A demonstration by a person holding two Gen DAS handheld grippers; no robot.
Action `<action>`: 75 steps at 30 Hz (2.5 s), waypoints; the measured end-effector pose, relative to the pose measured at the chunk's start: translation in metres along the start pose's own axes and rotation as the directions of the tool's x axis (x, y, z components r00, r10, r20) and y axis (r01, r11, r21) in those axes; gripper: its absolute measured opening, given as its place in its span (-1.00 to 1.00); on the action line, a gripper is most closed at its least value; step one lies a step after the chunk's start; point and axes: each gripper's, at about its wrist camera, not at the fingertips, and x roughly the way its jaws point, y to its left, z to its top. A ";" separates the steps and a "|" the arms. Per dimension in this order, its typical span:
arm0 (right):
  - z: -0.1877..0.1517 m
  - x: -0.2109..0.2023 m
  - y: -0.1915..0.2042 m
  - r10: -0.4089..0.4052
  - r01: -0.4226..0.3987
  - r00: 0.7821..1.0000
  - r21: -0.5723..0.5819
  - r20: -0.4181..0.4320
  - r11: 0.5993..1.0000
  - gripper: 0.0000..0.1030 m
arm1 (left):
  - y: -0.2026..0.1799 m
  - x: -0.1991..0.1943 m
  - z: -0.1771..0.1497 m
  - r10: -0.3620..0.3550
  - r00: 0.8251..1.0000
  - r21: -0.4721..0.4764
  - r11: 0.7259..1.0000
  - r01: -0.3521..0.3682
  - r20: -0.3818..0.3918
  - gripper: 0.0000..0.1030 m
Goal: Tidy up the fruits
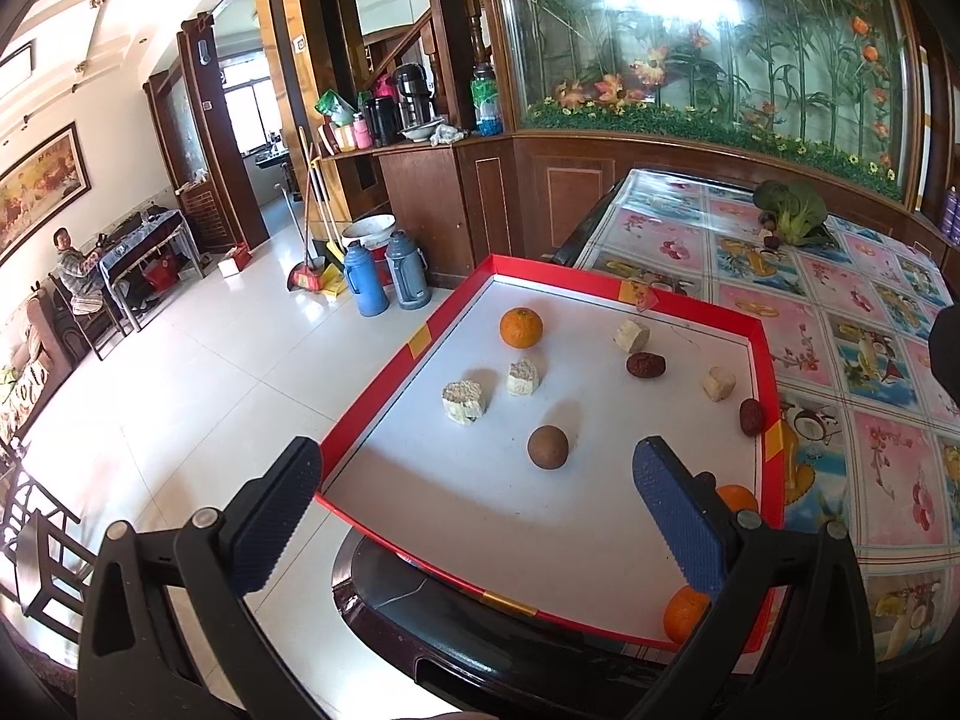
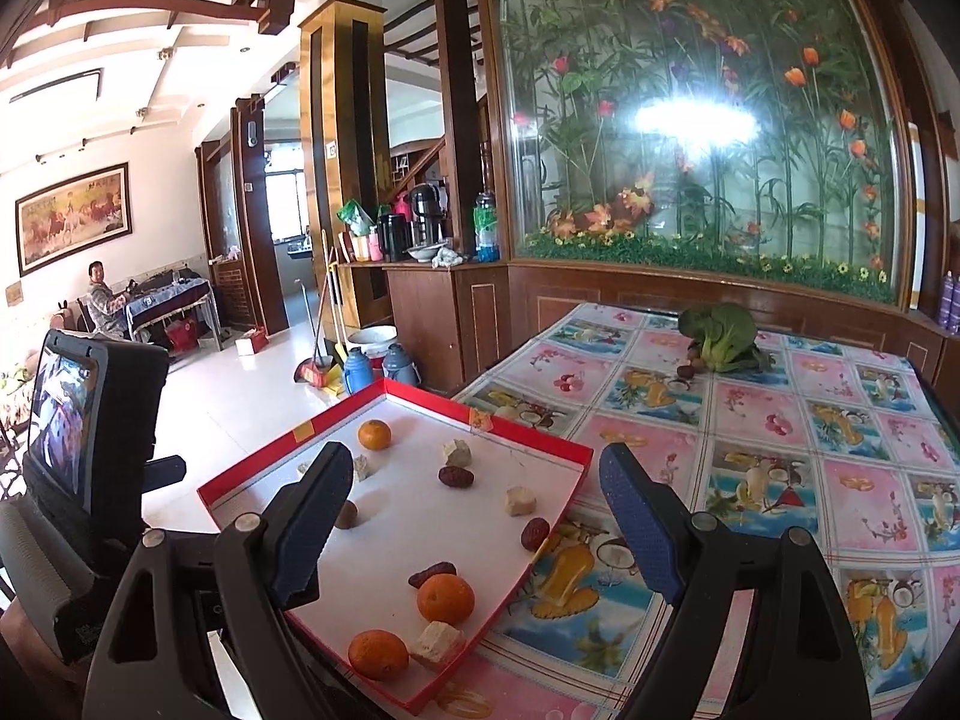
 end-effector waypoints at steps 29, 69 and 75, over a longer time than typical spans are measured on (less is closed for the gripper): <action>0.003 0.024 0.035 0.014 -0.014 0.999 -0.010 -0.050 1.000 0.64 | 0.050 0.018 -0.013 -0.015 0.999 -0.074 0.997 0.013 -0.029 1.00; 0.001 0.017 0.028 0.023 -0.023 0.999 -0.004 -0.026 1.000 0.64 | 0.058 0.016 -0.015 -0.047 0.998 -0.070 0.997 0.045 -0.035 1.00; 0.001 0.015 0.026 0.026 -0.026 0.999 0.000 -0.021 1.000 0.64 | 0.052 0.010 -0.014 -0.057 0.998 -0.060 0.997 0.055 -0.036 1.00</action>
